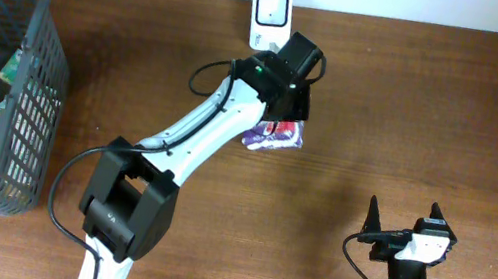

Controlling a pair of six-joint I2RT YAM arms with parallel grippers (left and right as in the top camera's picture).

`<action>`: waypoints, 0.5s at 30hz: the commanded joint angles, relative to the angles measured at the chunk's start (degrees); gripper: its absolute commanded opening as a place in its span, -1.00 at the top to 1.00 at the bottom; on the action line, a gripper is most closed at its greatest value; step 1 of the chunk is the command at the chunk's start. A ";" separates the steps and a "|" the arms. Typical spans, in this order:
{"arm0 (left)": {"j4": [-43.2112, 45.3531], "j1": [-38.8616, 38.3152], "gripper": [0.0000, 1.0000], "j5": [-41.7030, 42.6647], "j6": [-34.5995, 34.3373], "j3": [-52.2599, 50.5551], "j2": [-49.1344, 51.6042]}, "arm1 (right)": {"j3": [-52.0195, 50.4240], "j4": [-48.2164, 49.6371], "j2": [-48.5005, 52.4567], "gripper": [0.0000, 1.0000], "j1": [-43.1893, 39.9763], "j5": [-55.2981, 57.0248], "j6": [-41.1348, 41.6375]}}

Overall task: Scan the item barcode
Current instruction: 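Carry the red-purple package out and set it on the table centre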

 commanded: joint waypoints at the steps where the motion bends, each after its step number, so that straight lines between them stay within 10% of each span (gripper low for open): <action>1: -0.02 -1.25 -0.16 -2.03 -0.57 0.28 0.07 | -0.31 -0.39 -0.37 -0.98 0.52 0.66 0.22; 10: -16.35 4.94 -0.42 -4.35 13.94 22.49 -11.34 | -0.31 -0.37 -0.37 -0.97 0.52 0.66 0.22; 12: -17.77 13.29 -0.98 -14.23 22.73 23.04 -18.99 | -0.31 -0.39 -0.37 -0.97 0.52 0.66 0.22; 15: -21.68 30.10 -0.98 -18.56 22.69 23.04 -24.81 | -0.31 -0.37 -0.37 -0.97 0.52 0.66 0.22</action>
